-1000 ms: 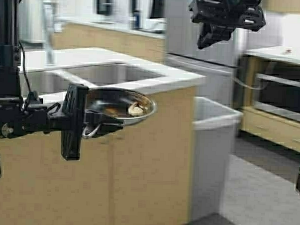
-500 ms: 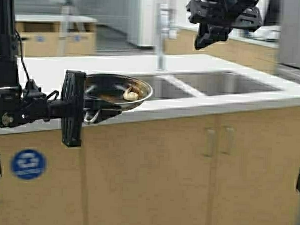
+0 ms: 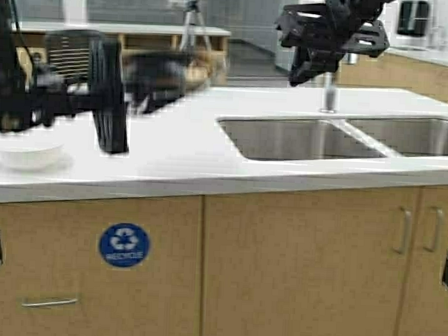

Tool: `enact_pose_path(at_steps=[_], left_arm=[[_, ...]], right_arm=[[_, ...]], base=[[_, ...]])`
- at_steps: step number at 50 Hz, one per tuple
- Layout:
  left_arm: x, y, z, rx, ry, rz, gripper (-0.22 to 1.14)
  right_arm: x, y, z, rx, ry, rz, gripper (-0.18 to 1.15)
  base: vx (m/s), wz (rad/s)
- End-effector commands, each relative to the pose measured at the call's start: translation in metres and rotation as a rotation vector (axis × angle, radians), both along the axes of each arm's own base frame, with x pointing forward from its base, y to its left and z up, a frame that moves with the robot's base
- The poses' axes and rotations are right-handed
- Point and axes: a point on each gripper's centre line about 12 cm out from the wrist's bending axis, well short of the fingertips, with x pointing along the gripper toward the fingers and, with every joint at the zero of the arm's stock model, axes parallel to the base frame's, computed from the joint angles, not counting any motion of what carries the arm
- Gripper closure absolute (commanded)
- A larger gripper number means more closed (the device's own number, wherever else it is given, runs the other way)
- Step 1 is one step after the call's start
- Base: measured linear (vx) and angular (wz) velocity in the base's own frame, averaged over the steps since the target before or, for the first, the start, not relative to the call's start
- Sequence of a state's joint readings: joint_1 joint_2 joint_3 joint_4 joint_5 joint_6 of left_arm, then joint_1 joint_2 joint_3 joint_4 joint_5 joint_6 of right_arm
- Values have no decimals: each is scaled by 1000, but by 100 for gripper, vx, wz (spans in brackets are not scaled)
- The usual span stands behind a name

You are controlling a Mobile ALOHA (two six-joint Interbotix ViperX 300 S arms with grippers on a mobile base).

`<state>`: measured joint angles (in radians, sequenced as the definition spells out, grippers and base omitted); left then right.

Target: Add oil to the pan and cook the shrimp and serve it

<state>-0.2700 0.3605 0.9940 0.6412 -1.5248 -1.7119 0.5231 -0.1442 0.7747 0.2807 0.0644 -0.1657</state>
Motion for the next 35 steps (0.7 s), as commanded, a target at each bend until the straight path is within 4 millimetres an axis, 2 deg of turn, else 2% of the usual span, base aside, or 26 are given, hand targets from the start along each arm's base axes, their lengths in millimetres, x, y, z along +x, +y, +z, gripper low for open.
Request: enact_pose_path(at_steps=[1,8,35], left_arm=[[3,3,38,26,-90,29,87],[4,0,46,56,-95,20,87],[0,-1,41,70,-67,4,87]], right_arm=[[1,6,13,19,-30,13,92],[-4,4,18,22,-36,18,92],[-5,3,22,29,-46,17,92]], base=[[7,29],[9,40],[7,36]])
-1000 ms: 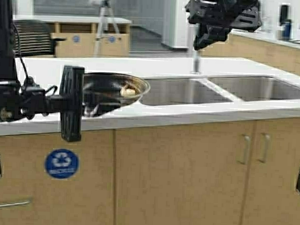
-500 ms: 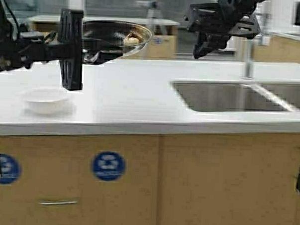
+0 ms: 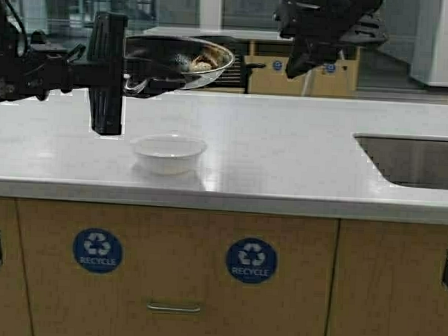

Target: Add oil to the pan and cook the shrimp and serve it

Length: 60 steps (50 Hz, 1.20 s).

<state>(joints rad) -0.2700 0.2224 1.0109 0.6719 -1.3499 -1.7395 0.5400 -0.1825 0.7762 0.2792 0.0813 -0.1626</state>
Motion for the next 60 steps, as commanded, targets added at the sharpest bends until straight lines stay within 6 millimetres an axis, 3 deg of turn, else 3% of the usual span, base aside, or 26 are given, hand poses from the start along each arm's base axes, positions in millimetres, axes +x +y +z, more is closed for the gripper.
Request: enact_pose_path(at_steps=[1,24,40,49,60], left_arm=[[3,0,20,-25,-75,5,87],[13,0,10,76,-65,40,87],[45,0,0,336,-54,101,87],[67,-16,7,455,-56,105,87],[93,-34,15,745,-72,125,87]], right_arm=[[1,0,10,17,-27,-5,92],[1,0,10,19,-26,-7,92],[2,0,10,20,-27,-7,92],[2,1,12,20,-30,-5,92],[2,0,10,21,-27,-8,92]], base=[[5,23],[4,17],[1,6],[0,0],[0,0]])
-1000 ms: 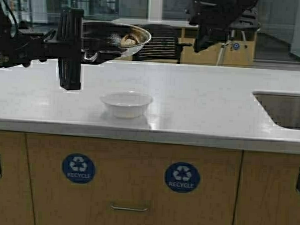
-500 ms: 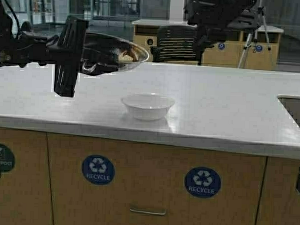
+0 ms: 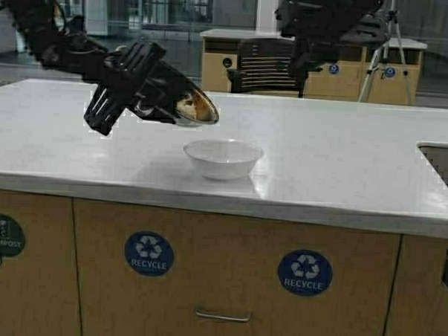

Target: Add oil to the pan and cook the shrimp and serve it

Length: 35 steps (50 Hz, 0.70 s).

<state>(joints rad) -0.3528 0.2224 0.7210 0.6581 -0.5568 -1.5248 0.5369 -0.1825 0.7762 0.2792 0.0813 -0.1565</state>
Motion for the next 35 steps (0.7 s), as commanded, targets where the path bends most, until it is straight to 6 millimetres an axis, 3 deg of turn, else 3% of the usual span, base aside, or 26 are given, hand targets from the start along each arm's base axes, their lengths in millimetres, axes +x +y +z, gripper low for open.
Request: enact_pose_path(at_steps=[1,24,35], left_arm=[[20,-15,34,128,-102,-19,87],[45,-33,62,447,-238,-94,87],[48,-52,74,616,-324,-186,87]], right_arm=[[2,1,11,17,-31,-1,92],[2,1,13,20,-36,-1,92],[2,1,13,22,-39,-2,92]], base=[[0,0],[0,0],[0,0]])
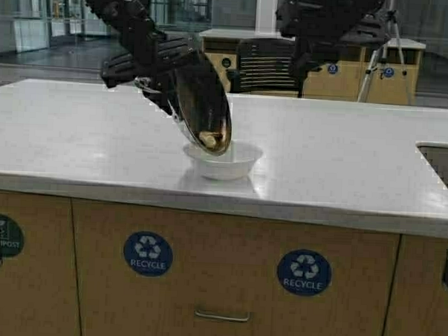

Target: Add oil to the pan and cook the shrimp and serve it

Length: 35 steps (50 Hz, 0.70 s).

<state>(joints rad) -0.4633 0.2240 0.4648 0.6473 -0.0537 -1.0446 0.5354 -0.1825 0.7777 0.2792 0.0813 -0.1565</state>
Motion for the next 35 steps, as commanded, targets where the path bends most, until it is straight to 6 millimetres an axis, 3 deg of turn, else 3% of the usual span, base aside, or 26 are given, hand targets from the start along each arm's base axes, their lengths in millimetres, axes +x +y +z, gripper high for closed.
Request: enact_pose_path(at_steps=[1,18,35], left_arm=[[9,-21,43,41,-125,-73,87],[24,-29,52,126,-160,-91,87],[26,-29,53,146,-173,-101,87]], right_arm=[[2,2,14,22,-40,0,92],[2,2,14,23,-41,0,92],[2,1,13,22,-40,-1,92]], base=[[0,0],[0,0],[0,0]])
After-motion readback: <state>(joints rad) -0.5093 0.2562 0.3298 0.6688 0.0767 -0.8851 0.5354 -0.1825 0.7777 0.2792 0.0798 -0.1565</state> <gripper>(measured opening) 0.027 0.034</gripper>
